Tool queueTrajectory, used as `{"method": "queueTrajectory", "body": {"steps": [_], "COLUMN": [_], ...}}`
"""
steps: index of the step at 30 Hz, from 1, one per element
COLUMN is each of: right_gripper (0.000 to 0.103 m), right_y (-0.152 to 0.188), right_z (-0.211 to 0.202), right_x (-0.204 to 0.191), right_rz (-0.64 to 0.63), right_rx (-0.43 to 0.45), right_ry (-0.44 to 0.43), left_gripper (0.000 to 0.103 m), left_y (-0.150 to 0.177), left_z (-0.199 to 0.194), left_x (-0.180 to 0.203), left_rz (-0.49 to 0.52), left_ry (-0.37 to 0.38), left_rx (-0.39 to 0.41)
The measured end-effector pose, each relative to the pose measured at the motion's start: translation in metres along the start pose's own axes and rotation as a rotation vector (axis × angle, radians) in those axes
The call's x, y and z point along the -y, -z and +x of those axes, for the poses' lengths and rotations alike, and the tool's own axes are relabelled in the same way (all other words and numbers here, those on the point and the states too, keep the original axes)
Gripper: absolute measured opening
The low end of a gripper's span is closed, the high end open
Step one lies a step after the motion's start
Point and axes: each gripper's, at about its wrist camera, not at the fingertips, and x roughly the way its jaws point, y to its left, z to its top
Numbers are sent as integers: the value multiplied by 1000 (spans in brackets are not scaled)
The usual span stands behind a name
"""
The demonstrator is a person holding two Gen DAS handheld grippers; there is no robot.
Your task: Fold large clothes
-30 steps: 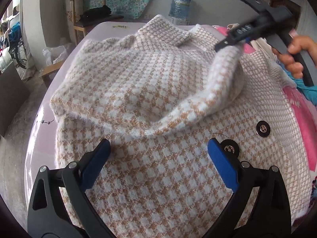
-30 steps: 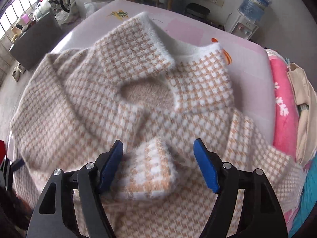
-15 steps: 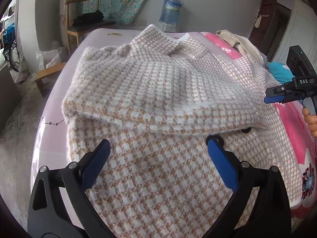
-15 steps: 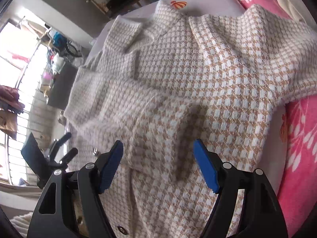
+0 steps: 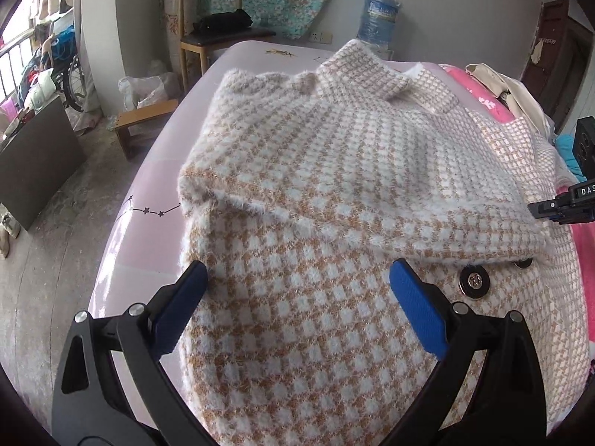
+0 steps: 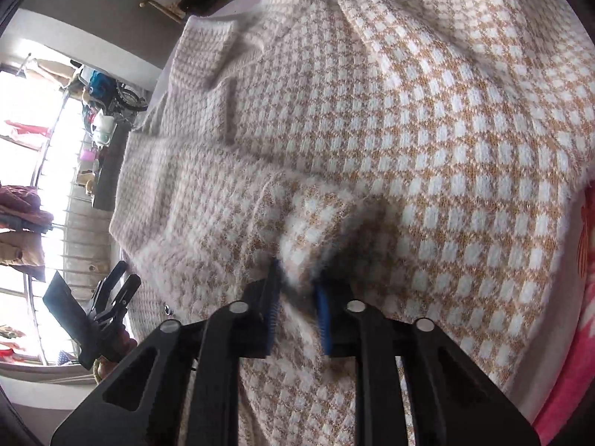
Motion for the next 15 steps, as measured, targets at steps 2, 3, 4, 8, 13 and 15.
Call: {"method": "queueTrajectory", "body": {"steps": [2, 3, 4, 8, 13, 15], "right_gripper": [11, 10, 10, 10, 10, 10], "right_y": [-6, -13, -22, -69, -83, -80], "right_z": [-7, -13, -20, -60, -137, -159], "right_x": [-21, -35, -50, -140, -260, -267], "right_rz": [-82, -123, -160, -306, -565, -621], "right_rx": [43, 68, 97, 202, 355, 437], "right_ry": [51, 61, 62, -57, -306, -308], "left_gripper": [95, 95, 95, 81, 80, 80], "left_y": [-1, -1, -2, -5, -3, 0], "left_z": [-1, 0, 1, 8, 6, 6], "left_x": [-1, -3, -6, -22, -34, -37], "left_rz": [-6, -12, -25, -115, -152, -155], "left_ry": [-40, -55, -66, -87, -151, -176], "left_rx": [27, 32, 30, 7, 22, 34]}}
